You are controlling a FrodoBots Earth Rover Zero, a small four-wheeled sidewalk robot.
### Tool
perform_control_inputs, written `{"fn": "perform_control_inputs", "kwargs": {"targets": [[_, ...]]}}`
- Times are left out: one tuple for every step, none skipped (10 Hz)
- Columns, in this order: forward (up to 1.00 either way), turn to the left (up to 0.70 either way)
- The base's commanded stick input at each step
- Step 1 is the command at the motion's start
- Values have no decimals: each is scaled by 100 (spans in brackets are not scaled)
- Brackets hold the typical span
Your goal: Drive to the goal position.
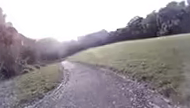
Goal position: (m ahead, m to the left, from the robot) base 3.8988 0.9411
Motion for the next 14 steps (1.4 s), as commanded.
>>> {"fn": "perform_control_inputs", "kwargs": {"targets": [[50,0],[50,0],[50,0],[50,0],[50,0],[50,0],[50,0],[50,0],[50,2],[50,6],[50,29],[50,45],[50,16],[50,2]]}}
